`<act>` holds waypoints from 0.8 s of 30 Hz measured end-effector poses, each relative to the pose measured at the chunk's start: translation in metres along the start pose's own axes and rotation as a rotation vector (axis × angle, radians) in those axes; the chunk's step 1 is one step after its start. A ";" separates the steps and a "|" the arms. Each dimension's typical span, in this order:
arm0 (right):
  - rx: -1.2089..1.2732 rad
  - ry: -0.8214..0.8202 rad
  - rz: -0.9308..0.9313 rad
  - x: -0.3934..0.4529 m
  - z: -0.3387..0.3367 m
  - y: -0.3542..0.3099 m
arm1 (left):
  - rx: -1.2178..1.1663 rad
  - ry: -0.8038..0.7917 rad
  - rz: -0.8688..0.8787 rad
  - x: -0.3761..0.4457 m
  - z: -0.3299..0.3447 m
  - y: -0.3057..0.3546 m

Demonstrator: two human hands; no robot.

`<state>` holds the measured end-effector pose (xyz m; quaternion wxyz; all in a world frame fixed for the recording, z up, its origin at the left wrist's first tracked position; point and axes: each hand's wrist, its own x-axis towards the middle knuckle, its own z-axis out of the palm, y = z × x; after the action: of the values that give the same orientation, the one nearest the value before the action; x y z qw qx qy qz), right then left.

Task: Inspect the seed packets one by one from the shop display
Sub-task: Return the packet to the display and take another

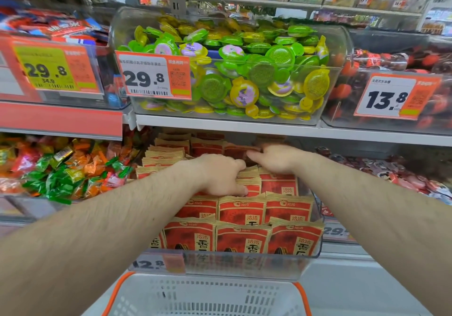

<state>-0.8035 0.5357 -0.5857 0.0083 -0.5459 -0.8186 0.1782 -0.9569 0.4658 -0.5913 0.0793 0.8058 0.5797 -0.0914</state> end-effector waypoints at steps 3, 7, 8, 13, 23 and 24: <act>0.063 0.176 0.051 0.010 -0.001 -0.008 | -0.016 -0.002 0.001 0.000 -0.001 0.000; -0.111 0.310 0.094 0.026 0.007 -0.013 | -0.032 -0.007 -0.001 0.001 -0.001 0.000; -0.133 0.316 0.097 0.030 0.009 -0.015 | -0.030 -0.004 0.000 0.001 -0.001 0.000; -0.185 0.378 0.051 0.027 0.008 -0.017 | -0.023 0.007 0.005 0.000 0.000 0.000; 0.197 -0.183 0.069 0.016 0.006 -0.020 | -0.031 0.019 0.011 -0.002 -0.001 0.001; 0.216 -0.216 0.067 0.020 0.006 -0.019 | -0.035 0.016 0.011 -0.002 -0.001 0.001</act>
<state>-0.8301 0.5456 -0.5897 -0.0272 -0.5466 -0.7720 0.3232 -0.9566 0.4641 -0.5896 0.0895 0.8080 0.5775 -0.0743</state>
